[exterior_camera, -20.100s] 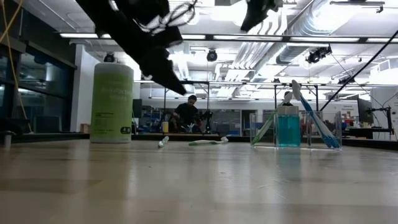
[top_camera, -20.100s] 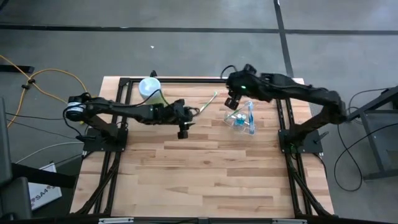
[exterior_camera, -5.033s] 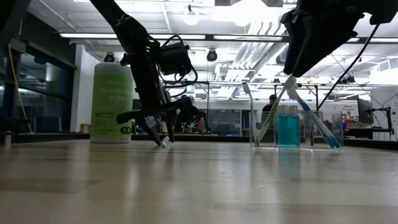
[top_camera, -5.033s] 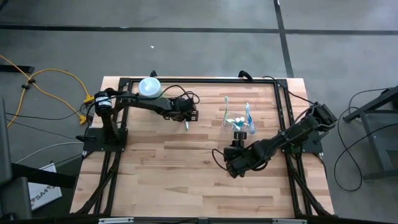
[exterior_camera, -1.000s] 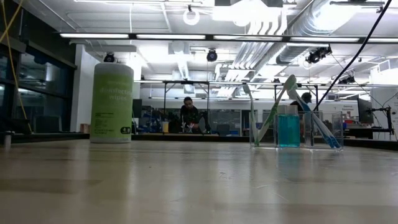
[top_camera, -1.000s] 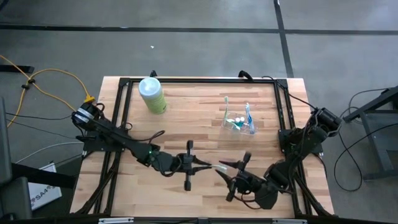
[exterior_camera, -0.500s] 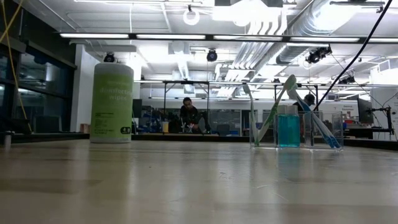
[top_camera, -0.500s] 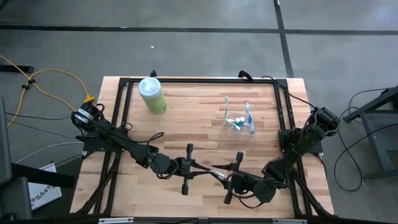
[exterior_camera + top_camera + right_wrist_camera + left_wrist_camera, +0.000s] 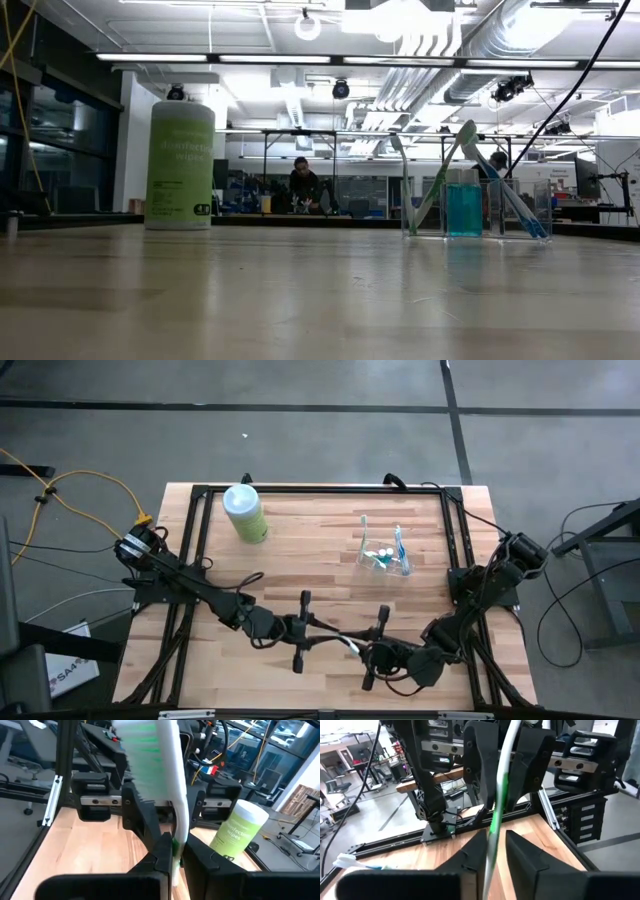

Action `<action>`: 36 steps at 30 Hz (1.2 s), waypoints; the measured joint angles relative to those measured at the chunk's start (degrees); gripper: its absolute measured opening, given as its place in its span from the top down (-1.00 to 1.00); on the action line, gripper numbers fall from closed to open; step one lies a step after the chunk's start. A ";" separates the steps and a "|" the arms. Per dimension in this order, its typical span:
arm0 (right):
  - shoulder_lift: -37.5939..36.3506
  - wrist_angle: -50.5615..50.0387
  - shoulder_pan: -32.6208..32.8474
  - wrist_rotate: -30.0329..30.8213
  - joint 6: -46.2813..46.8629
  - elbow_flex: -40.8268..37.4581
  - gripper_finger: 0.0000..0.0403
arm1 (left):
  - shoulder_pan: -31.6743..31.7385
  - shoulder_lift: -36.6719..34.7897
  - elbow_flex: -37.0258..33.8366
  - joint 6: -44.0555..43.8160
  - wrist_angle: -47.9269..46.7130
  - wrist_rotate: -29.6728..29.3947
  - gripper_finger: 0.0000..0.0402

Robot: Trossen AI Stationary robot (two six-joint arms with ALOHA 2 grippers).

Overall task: Pick & Place toothbrushing station
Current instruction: Put the green toothbrush into the left of the transparent organizer

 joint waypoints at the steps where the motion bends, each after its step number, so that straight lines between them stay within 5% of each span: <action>1: 0.00 -0.47 0.00 0.27 0.62 0.00 0.91 | -0.01 0.00 0.00 0.08 -0.21 0.00 0.64; 12: 0.00 -9.65 -0.02 3.65 10.98 0.00 0.91 | -0.75 0.00 0.00 1.89 -2.31 -5.24 0.16; 20: -0.38 -20.70 -2.10 14.24 16.63 0.00 0.91 | -3.88 -0.02 0.00 2.63 -2.38 -11.38 0.12; 36: -7.56 -53.01 -21.46 7.29 42.19 -0.01 0.92 | -5.02 -0.02 0.00 -4.13 -3.32 -12.00 0.12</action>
